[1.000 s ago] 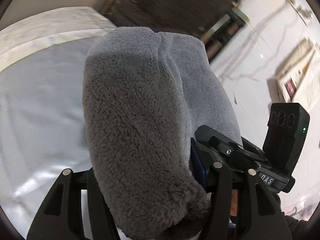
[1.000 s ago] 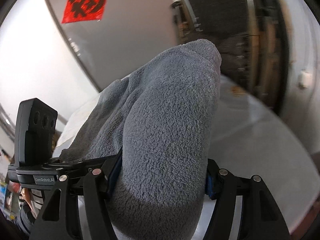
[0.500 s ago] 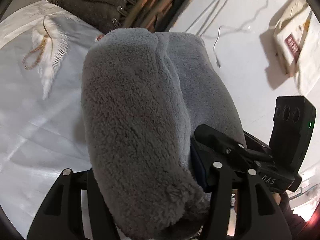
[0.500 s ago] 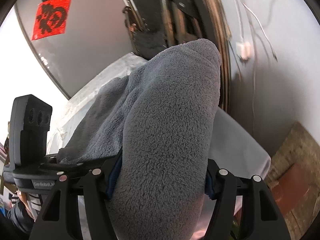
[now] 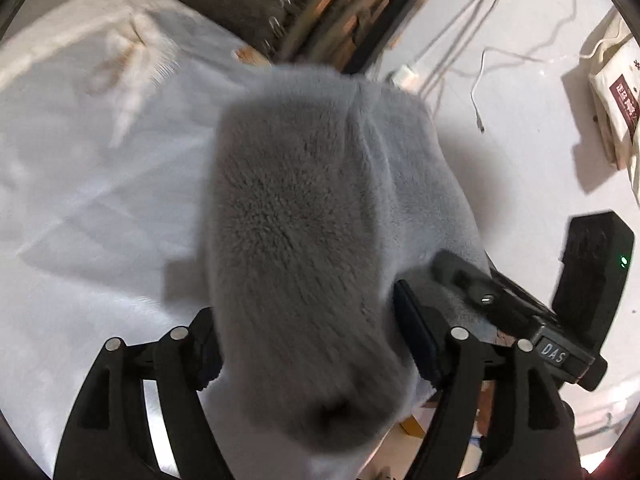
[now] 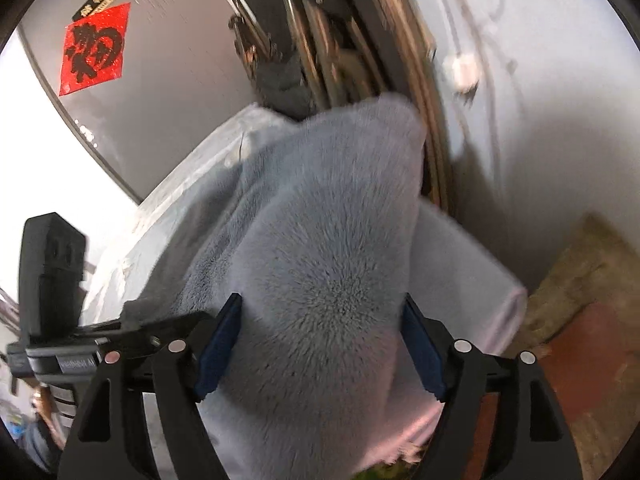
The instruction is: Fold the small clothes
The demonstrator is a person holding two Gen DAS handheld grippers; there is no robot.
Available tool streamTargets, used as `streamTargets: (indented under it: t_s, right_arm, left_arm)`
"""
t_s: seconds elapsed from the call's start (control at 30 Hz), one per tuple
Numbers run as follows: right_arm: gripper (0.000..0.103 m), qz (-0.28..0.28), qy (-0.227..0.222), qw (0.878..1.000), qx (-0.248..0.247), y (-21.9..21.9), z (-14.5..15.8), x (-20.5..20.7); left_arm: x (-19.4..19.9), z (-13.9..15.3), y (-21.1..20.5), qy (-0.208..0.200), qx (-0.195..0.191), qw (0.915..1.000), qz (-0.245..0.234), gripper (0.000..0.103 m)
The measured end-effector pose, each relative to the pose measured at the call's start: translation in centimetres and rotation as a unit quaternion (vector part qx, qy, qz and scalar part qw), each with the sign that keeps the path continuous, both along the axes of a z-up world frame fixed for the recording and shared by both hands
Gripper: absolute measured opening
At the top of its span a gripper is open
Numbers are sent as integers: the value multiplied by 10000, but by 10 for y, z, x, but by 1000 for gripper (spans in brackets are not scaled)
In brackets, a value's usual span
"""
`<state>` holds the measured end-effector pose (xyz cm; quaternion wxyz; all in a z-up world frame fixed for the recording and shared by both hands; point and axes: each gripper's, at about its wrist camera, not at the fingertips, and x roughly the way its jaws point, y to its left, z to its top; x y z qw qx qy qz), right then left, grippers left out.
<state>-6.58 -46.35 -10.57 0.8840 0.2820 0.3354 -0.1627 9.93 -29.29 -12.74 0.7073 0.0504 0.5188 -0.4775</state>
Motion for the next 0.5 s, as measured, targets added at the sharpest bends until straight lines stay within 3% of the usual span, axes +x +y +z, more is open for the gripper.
streamTargets:
  t_s: [0.1, 0.2, 0.33, 0.4, 0.5]
  right_arm:
    - [78, -147, -23, 9980, -608, 12, 24, -18]
    - [78, -129, 114, 9968, -782, 20, 34, -22]
    - [79, -21, 744, 9931, -907, 31, 17, -12]
    - [79, -94, 707, 9935, -882, 34, 16, -18]
    - [79, -77, 619, 9927, -1028, 39, 40, -28]
  left_arm:
    - [-6, 25, 7, -666, 135, 9971, 339, 77]
    - [-17, 28, 9, -1292, 636, 9883, 500, 83]
    - [-24, 5, 6, -1442, 1185, 9806, 605, 88]
    - [-28, 6, 10, -1462, 1203, 9789, 765, 89]
    - [-42, 22, 22, -1718, 1142, 9746, 873, 88]
